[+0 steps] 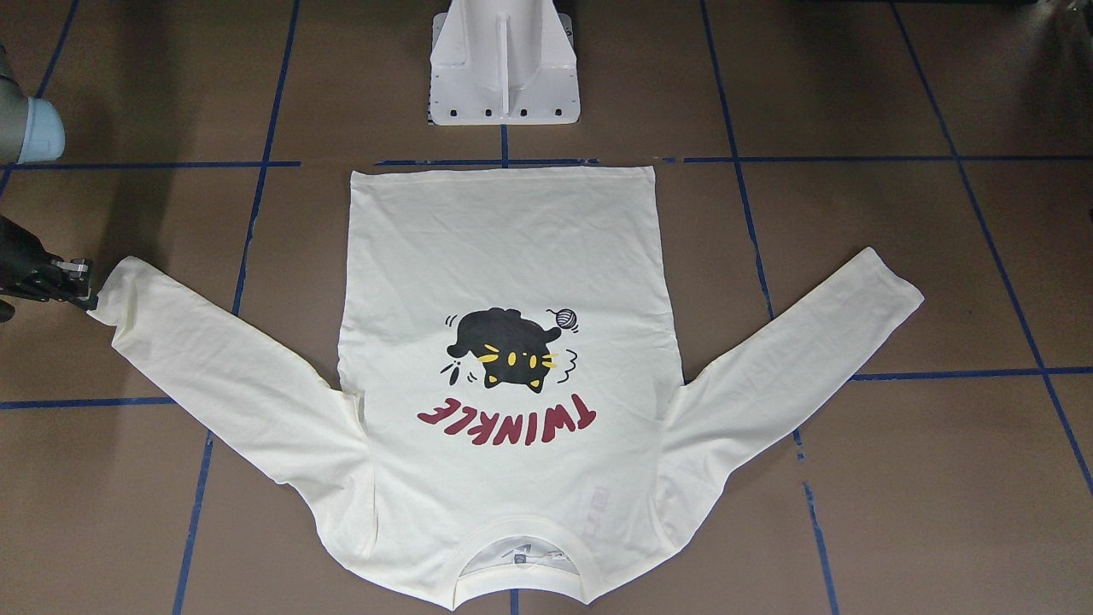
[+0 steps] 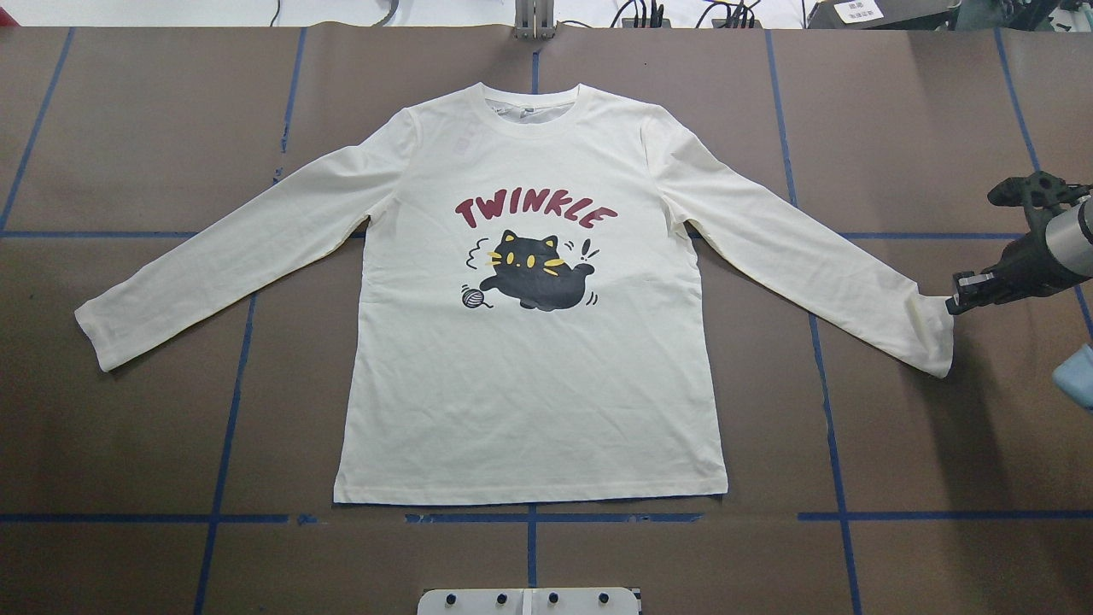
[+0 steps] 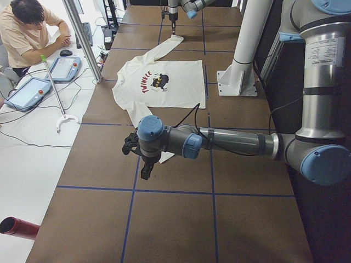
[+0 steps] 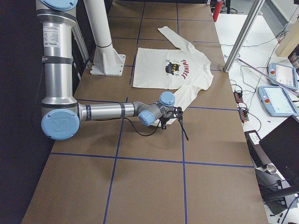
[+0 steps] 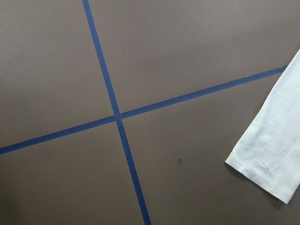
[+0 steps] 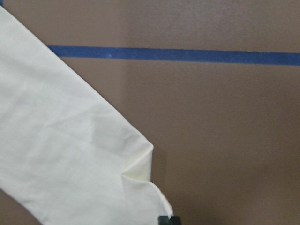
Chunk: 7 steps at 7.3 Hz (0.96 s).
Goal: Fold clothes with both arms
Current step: 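Grasp the sleeve cuff with the right gripper and lift it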
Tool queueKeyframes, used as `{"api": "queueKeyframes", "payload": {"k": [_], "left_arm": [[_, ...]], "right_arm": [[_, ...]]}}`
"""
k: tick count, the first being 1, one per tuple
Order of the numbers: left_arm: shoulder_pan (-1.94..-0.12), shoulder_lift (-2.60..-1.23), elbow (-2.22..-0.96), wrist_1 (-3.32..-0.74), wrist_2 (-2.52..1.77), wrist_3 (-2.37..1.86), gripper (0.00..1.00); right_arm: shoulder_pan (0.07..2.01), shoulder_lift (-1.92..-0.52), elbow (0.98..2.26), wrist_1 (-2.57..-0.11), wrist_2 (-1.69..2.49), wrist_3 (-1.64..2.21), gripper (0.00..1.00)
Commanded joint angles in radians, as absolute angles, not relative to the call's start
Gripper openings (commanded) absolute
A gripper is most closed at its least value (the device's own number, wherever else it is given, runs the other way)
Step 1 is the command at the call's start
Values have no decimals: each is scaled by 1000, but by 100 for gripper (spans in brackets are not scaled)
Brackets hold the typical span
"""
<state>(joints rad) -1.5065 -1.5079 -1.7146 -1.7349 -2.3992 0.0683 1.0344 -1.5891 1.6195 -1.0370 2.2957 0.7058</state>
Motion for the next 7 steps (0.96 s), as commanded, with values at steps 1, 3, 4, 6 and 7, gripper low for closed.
{"api": "queueKeyframes", "payload": {"k": [1, 3, 4, 6, 7], "left_arm": [[-1506, -1509, -1717, -1733, -2401, 51, 100], [-1506, -1522, -1723, -1738, -2401, 3, 100], [-1506, -1525, -1723, -1738, -2402, 3, 100], [-1506, -1525, -1718, -1759, -2401, 5, 100], [-1506, -1526, -1715, -1761, -2399, 5, 100]], "right_arm": [[1032, -1541, 1778, -1151, 2315, 849, 0], [1008, -1323, 1832, -1338, 2313, 989, 0], [949, -1172, 1824, -1433, 2303, 1097, 0], [820, -900, 1737, -1505, 2145, 1272, 0], [755, -750, 1598, -1496, 2078, 1342, 0]]}}
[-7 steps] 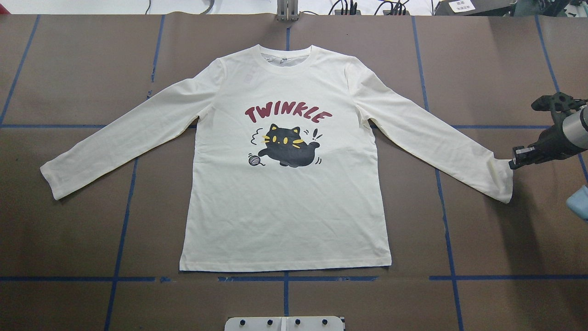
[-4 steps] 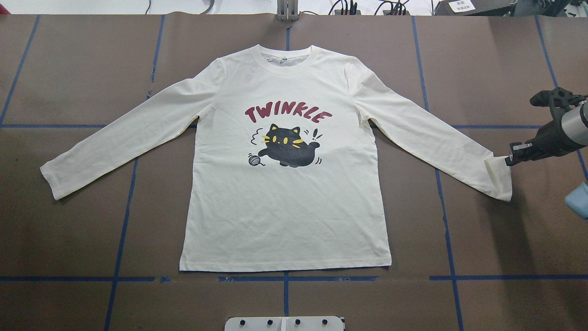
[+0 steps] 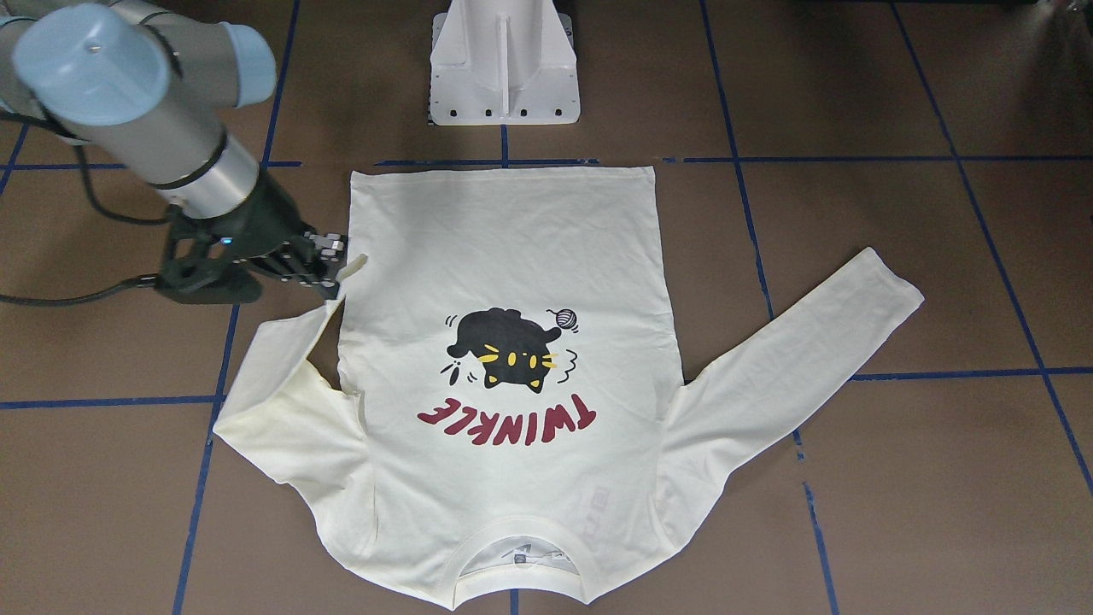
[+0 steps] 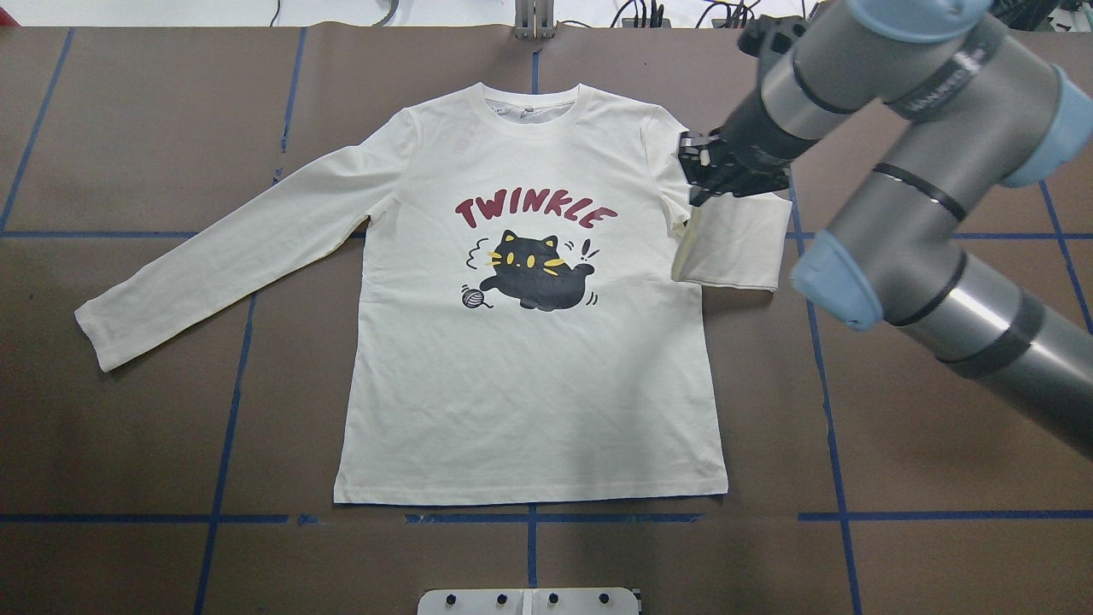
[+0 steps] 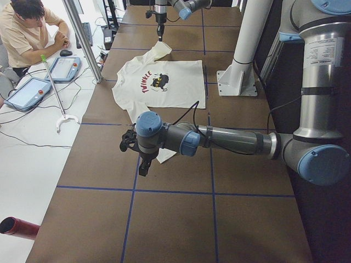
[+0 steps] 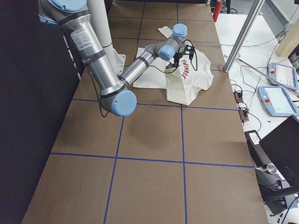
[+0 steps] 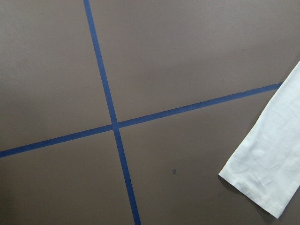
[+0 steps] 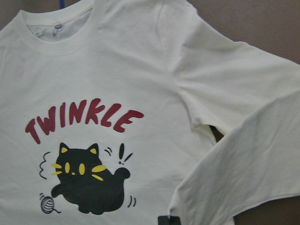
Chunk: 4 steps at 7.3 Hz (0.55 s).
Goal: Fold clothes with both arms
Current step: 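Carry the sleeve across the shirt body toward the far shoulder, right gripper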
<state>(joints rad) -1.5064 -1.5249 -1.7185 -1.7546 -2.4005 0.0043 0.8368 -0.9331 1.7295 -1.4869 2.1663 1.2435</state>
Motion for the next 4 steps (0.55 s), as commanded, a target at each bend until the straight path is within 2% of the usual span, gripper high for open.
{"api": "queueKeyframes", "payload": {"k": [1, 2, 3, 4], "left_arm": [[-1506, -1526, -1712, -1779, -2399, 5, 100], [-1506, -1525, -1713, -1781, -2399, 3, 100], [-1506, -1525, -1718, -1781, -2399, 3, 100], [-1506, -1525, -1720, -1781, -2399, 3, 100]], "right_arm": [[668, -554, 1386, -1452, 1966, 1354, 0], [588, -359, 1081, -1292, 1847, 1427, 0], [510, -316, 928, -1097, 1722, 1442, 0], [476, -302, 884, -1068, 1665, 1442, 0]]}}
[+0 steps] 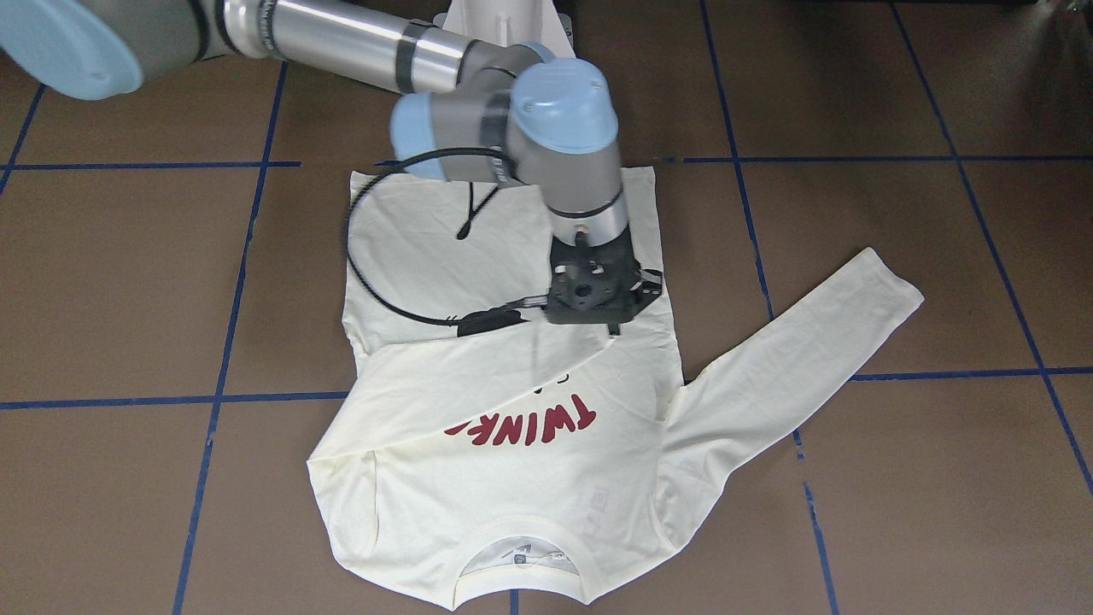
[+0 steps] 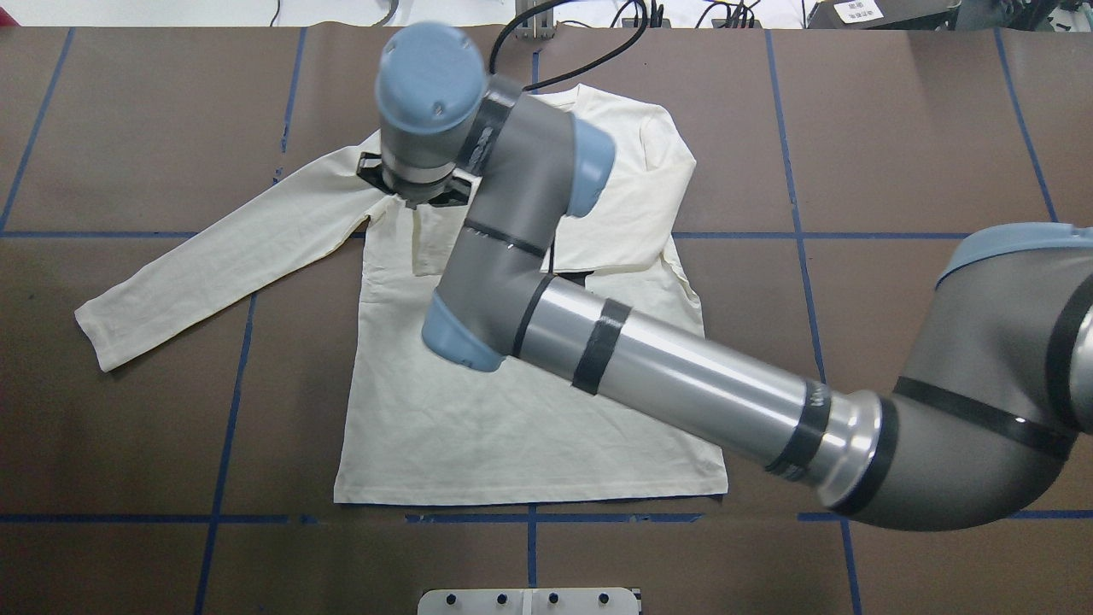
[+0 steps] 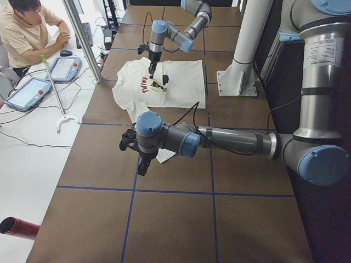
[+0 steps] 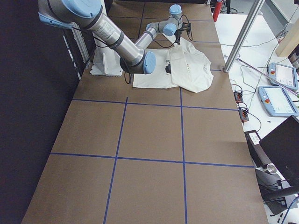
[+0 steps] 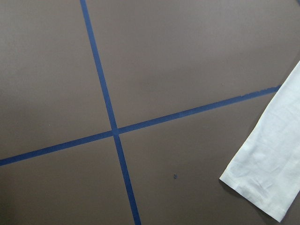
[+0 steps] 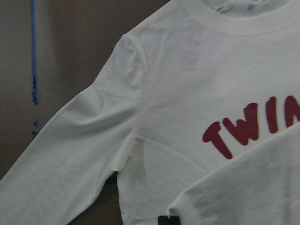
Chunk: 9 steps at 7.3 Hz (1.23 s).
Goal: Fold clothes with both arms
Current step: 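Carry the sleeve across the shirt body toward the far shoulder, right gripper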
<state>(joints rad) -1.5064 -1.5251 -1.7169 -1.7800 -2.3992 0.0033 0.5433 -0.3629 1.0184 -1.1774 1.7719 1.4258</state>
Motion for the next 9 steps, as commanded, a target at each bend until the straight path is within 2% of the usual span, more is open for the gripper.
{"api": "queueKeyframes", "payload": {"k": [1, 2, 3, 4, 5, 6, 7, 9], "left_arm": [[-1506, -1525, -1721, -1786, -2401, 3, 100], [-1506, -1525, -1721, -1786, -2401, 3, 100], [-1506, -1525, -1723, -1786, -2401, 3, 100], [-1505, -1528, -1726, -1793, -2402, -17, 100], [-1482, -1528, -1720, -1869, -2411, -69, 100], [-1409, -1528, -1715, -1915, -2407, -230, 100], [-1335, -1528, -1698, -1961, -2404, -390, 100], [-1180, -1561, -1588, -2067, -2401, -596, 100]], "right_arm": [[466, -279, 873, -1065, 1661, 1442, 0], [454, -255, 846, -1065, 1637, 1443, 18], [453, -253, 810, -1055, 1625, 1447, 50], [453, -252, 793, -1028, 1608, 1474, 77], [456, -250, 795, -1028, 1605, 1483, 98], [486, -262, 828, -1031, 1618, 1541, 98], [539, -318, 916, -1038, 1691, 1555, 99], [664, -569, 1249, -1171, 1858, 1536, 99]]}}
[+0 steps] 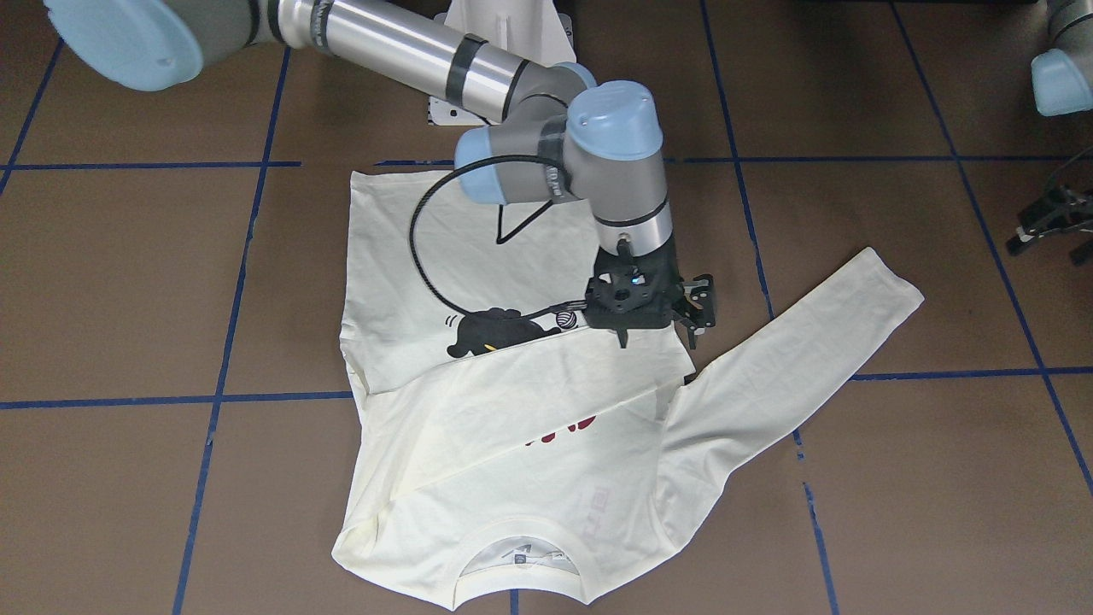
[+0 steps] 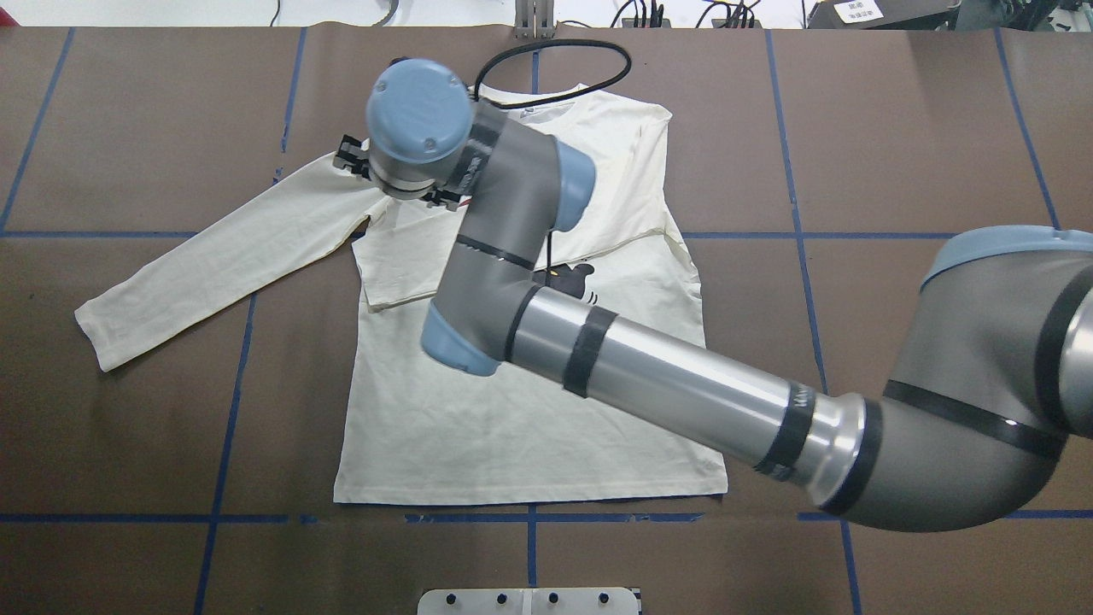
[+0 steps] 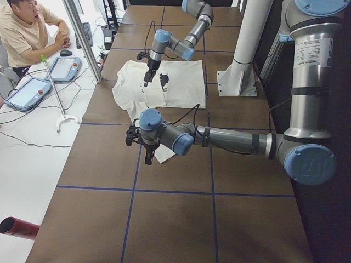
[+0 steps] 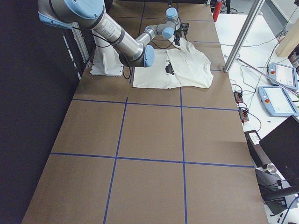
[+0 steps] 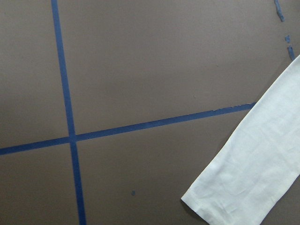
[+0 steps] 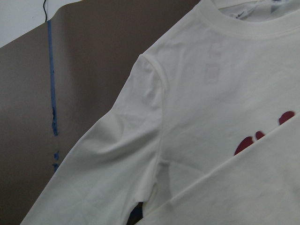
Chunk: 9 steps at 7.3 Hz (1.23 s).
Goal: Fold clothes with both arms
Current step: 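Carry the sleeve across the shirt body toward the far shoulder, right gripper, then release the sleeve and raise the right gripper while left gripper grasps other cuff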
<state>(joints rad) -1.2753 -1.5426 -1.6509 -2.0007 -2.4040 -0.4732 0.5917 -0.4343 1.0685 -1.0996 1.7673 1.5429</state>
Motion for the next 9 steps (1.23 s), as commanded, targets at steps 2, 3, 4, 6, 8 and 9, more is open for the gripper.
{"api": "queueKeyframes", "payload": {"k": [2, 3, 4, 6, 8, 9], "left_arm": [[-1119, -1590, -1533, -2097, -2393, -719, 91], [-1095, -1609, -1519, -2100, -2329, -719, 91], [-1069, -1609, -1508, -2102, -2263, -718, 90], [-1065, -1611, -1486, -2103, -2230, -713, 84], [-1036, -1624, -1485, -2102, -2230, -713, 78], [-1026, -1626, -1480, -2105, -2230, -712, 77]], "right_arm": [[783, -792, 1465, -1193, 2010, 1505, 99], [819, -864, 1542, -1195, 2041, 1433, 99], [834, -888, 1552, -1195, 2052, 1418, 99], [836, -891, 1552, -1197, 2051, 1417, 99], [836, -900, 1552, -1197, 2043, 1417, 99], [835, -903, 1551, -1197, 2042, 1417, 99]]}}
